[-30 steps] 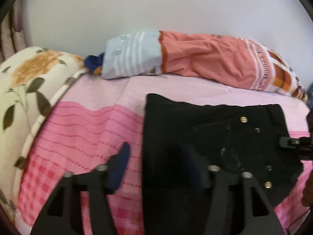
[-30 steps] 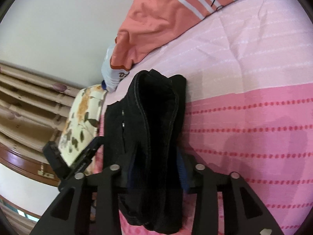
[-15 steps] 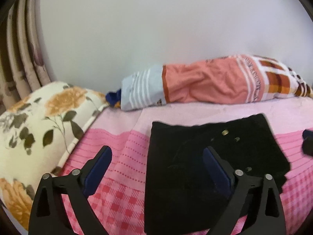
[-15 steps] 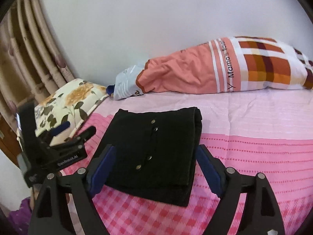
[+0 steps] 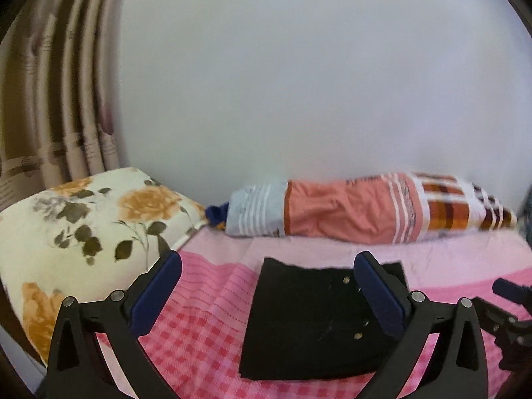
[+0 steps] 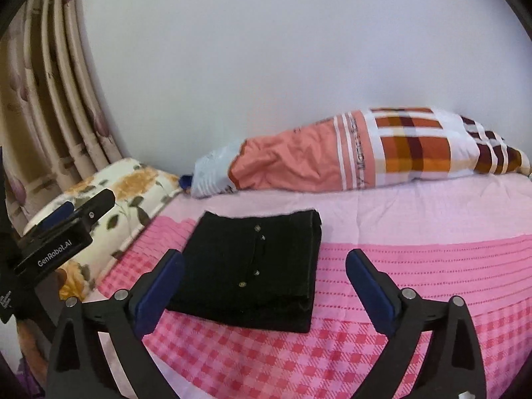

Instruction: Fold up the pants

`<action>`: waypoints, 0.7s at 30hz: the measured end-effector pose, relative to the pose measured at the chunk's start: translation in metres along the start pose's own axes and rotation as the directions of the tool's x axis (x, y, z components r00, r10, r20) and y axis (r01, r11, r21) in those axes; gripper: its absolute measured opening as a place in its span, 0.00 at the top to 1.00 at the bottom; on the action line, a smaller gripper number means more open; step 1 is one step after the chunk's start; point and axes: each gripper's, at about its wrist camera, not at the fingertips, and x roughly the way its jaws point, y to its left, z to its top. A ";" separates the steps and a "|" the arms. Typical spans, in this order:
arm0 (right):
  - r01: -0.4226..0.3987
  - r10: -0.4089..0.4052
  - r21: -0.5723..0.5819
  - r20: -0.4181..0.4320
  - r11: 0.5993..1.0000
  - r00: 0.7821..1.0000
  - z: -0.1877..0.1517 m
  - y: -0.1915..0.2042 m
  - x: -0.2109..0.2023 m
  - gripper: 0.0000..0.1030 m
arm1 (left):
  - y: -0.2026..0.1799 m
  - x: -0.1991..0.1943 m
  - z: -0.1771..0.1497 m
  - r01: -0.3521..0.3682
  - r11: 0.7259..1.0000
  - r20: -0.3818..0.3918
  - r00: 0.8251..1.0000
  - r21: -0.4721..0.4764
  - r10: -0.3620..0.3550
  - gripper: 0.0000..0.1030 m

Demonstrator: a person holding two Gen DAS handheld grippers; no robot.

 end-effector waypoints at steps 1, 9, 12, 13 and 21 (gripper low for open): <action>-0.003 0.003 0.003 0.010 1.000 1.000 0.002 0.001 -0.006 0.05 | 0.001 -0.010 0.003 -0.009 1.000 0.033 0.999 -0.018 0.010 0.00; -0.020 0.019 0.016 0.057 1.000 0.998 0.008 0.007 -0.039 0.03 | 0.023 -0.066 0.019 0.012 0.988 0.201 0.979 -0.153 0.019 0.00; -0.031 0.031 0.012 0.055 0.999 0.998 0.008 0.012 -0.042 0.02 | 0.031 -0.071 0.024 -0.002 0.984 0.169 0.985 -0.179 0.033 0.00; -0.032 0.031 0.009 0.056 0.999 0.998 0.008 0.013 -0.043 0.02 | 0.033 -0.073 0.025 -0.025 0.982 0.160 0.985 -0.186 0.056 0.00; -0.033 0.033 0.006 0.033 0.999 0.999 0.004 0.022 -0.042 0.02 | 0.064 -0.083 0.017 -0.041 0.929 0.111 0.990 -0.367 0.087 0.00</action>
